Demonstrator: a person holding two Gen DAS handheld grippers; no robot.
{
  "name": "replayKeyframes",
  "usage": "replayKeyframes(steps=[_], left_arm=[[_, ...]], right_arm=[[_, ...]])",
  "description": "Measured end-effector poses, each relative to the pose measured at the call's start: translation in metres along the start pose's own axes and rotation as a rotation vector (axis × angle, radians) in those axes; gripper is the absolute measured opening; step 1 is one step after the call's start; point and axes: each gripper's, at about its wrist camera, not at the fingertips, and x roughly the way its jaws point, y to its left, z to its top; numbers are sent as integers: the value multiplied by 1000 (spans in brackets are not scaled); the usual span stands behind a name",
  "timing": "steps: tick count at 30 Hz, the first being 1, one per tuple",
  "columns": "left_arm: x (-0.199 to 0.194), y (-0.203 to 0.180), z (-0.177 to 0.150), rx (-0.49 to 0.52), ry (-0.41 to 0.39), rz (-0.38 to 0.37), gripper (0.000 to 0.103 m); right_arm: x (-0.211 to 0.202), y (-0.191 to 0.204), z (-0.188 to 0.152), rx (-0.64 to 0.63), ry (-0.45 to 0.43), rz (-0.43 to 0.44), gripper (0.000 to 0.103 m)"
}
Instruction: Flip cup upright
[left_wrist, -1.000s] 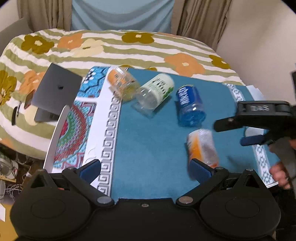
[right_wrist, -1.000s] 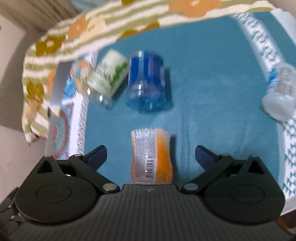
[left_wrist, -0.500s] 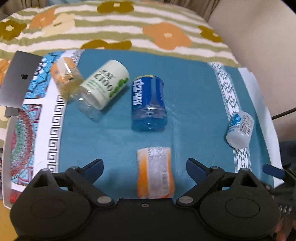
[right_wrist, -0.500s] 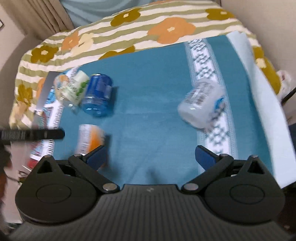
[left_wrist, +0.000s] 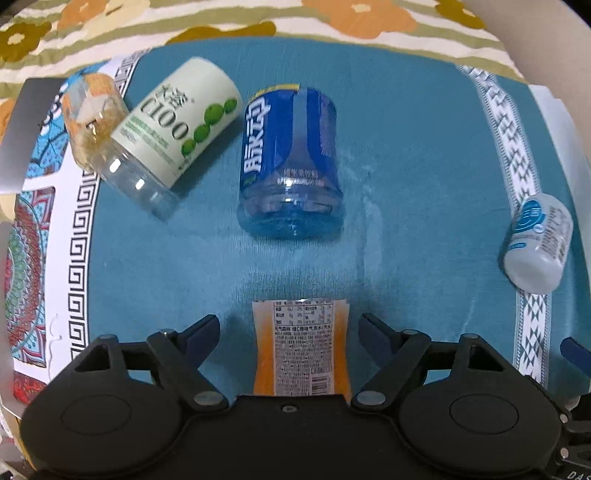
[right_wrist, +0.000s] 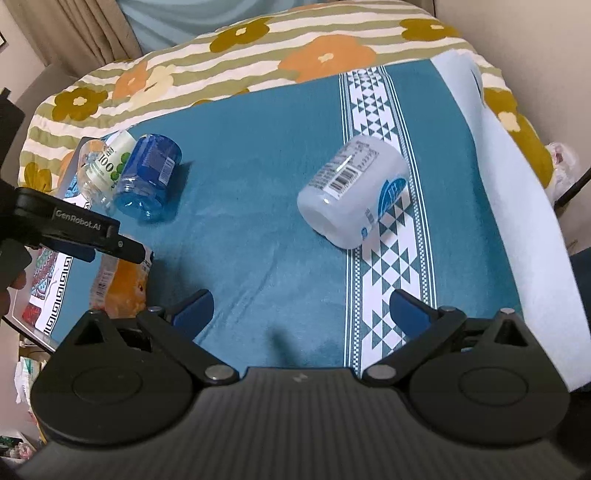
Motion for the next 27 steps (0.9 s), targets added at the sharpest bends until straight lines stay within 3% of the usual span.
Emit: replayKeyframes(steps=[5, 7, 19, 22, 27], left_arm=[[10, 2, 3, -19, 35, -6, 71], [13, 3, 4, -24, 47, -13, 60], [-9, 0, -9, 19, -28, -60, 57], [-32, 2, -19, 52, -111, -52, 57], [-51, 11, -49, -1, -375, -71, 58]], right_arm=[[8, -5, -3, 3, 24, 9, 103], [10, -7, -4, 5, 31, 15, 103], [6, -4, -7, 20, 28, 34, 103], [1, -3, -6, 27, 15, 41, 103], [-8, 1, -5, 30, -12, 45, 103]])
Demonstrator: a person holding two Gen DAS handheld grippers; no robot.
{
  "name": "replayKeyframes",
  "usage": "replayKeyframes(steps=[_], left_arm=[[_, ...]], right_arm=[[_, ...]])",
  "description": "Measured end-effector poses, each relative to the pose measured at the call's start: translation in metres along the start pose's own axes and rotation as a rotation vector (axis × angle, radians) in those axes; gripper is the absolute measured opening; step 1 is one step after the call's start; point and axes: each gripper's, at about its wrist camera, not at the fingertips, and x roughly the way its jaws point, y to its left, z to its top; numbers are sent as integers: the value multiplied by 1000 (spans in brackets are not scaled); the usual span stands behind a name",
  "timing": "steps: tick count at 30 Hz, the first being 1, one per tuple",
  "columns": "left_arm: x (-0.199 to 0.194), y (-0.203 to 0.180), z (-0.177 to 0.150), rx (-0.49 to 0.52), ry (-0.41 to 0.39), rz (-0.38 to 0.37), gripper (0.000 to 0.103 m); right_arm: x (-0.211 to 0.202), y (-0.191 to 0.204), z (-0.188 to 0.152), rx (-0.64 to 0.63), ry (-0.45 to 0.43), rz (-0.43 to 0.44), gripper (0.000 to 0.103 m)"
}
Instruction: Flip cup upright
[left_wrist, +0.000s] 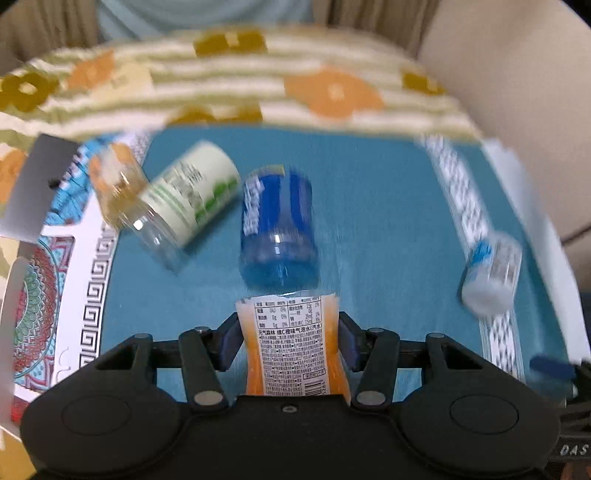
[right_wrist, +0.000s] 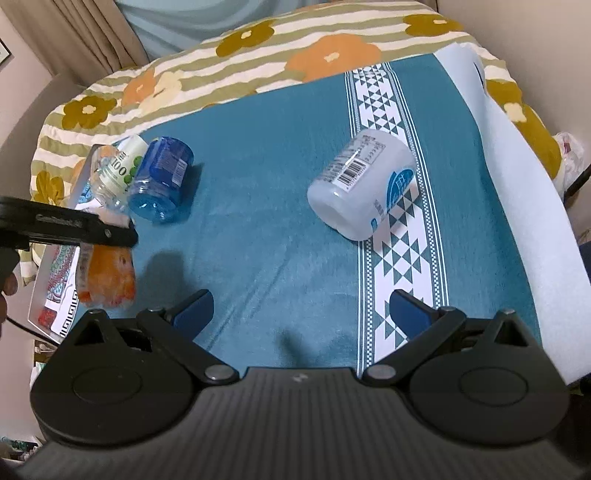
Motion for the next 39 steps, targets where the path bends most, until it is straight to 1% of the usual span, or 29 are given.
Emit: replayKeyframes(steps=[3, 6, 9, 14, 17, 20, 24, 29, 32, 36, 39], left_arm=[[-3, 3, -24, -58, -190, -30, 58], [5, -3, -43, -67, -328, -3, 58], [16, -4, -57, -80, -421, 22, 58], [25, -9, -70, -45, -504, 62, 58], [22, -14, -79, -8, -532, 78, 59], [18, -14, -86, 2, -536, 81, 59], [11, -12, -92, 1, -520, 76, 59], [6, -13, -96, 23, -485, 77, 60], [6, -13, -94, 35, -446, 83, 62], [5, -12, -92, 32, -421, 80, 75], [6, -11, -90, 38, -406, 78, 75]], right_arm=[[0, 3, -2, -3, -1, -1, 103], [3, 8, -7, -19, 3, -7, 103], [8, 13, -12, -47, 11, -26, 103], [18, 17, -22, -74, 14, -55, 103], [21, 19, -27, -75, 14, -56, 103], [24, 21, -31, -79, 25, -53, 103], [24, 26, -33, -89, 28, -44, 103], [23, 32, -34, -91, 23, -37, 103], [23, 34, -34, -95, 23, -37, 103], [22, 37, -33, -96, 20, -44, 103], [20, 37, -32, -93, 17, -50, 103]])
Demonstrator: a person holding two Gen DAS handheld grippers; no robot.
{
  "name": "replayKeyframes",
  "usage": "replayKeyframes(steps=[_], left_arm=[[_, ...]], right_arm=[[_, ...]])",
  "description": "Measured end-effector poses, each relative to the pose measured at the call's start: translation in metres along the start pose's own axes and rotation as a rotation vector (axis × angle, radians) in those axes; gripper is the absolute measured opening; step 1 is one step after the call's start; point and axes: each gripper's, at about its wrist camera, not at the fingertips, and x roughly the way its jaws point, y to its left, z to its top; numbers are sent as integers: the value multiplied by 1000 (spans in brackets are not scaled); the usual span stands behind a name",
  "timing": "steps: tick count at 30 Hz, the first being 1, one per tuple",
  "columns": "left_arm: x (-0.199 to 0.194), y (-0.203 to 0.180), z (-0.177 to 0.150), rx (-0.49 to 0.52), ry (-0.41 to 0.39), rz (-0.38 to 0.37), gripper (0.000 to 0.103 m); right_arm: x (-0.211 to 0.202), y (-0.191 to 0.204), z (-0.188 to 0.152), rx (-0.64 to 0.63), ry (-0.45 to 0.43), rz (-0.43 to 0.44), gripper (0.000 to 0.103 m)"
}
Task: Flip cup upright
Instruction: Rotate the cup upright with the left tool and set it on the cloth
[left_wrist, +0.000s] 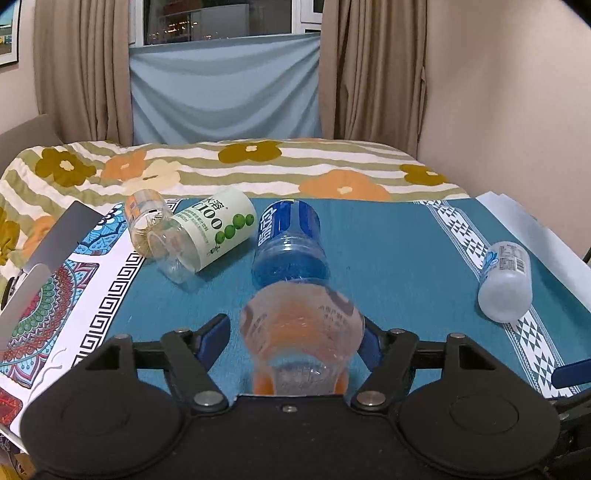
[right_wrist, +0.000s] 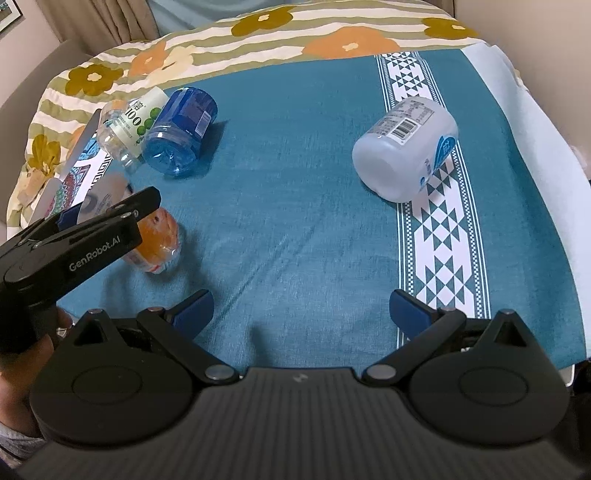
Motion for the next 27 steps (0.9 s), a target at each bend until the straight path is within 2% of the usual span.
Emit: replayKeyframes(steps=[3, 6, 7, 10, 16, 20, 27], left_arm=[[-1, 0, 1, 7, -1, -5, 76], [-2, 0, 4, 3, -1, -17, 98], [-4, 1, 4, 0, -11, -26, 99], [-8, -2, 7, 18, -14, -53, 100], [-30, 5, 22, 31, -13, -44, 100], [-56, 21, 40, -4, 32, -57, 103], [-95, 53, 68, -63, 139, -31, 103]], right_arm=[[-2, 0, 0, 5, -5, 0, 103], [-3, 0, 0, 10, -10, -3, 103], [-4, 1, -1, 11, -11, -4, 103], [-8, 2, -1, 13, -18, -9, 103], [-25, 6, 1, 14, -35, -24, 103], [-45, 15, 6, 1, -59, -44, 103], [-88, 37, 18, -29, -135, -116, 103]])
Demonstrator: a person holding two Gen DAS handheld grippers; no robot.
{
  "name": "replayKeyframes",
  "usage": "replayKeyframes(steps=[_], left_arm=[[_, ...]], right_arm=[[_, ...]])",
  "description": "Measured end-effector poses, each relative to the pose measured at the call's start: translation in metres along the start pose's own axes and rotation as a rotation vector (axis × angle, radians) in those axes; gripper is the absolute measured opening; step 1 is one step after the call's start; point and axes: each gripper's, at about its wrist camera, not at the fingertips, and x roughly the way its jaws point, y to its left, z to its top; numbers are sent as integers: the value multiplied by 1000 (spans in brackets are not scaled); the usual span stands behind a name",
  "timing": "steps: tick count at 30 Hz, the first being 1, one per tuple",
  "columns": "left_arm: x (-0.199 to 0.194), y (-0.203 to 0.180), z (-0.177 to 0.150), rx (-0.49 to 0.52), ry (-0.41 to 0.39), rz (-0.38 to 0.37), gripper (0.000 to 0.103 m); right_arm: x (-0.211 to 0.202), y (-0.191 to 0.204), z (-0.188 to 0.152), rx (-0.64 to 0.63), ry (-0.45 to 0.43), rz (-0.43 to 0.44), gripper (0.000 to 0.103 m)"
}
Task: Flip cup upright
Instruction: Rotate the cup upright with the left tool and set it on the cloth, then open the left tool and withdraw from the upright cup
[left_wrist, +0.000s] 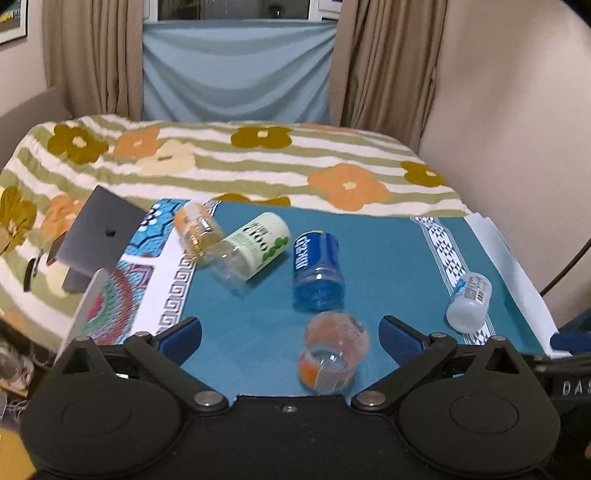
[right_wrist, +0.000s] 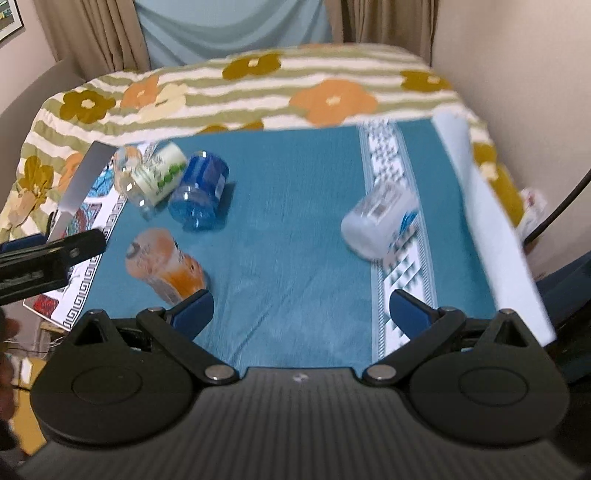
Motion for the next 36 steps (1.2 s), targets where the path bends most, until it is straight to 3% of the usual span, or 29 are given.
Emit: replayKeyframes(steps=[6, 13, 36], left_arm=[[-26, 15, 4, 2, 35, 20, 103], [-34, 15, -10, 101, 25, 71, 103], [-31, 16, -13, 110, 31, 17, 103]], right_arm=[[-26, 7, 9, -8, -42, -38, 103], [-33, 16, 4, -1, -35, -82, 103], [-33, 29, -5, 8, -27, -102, 103]])
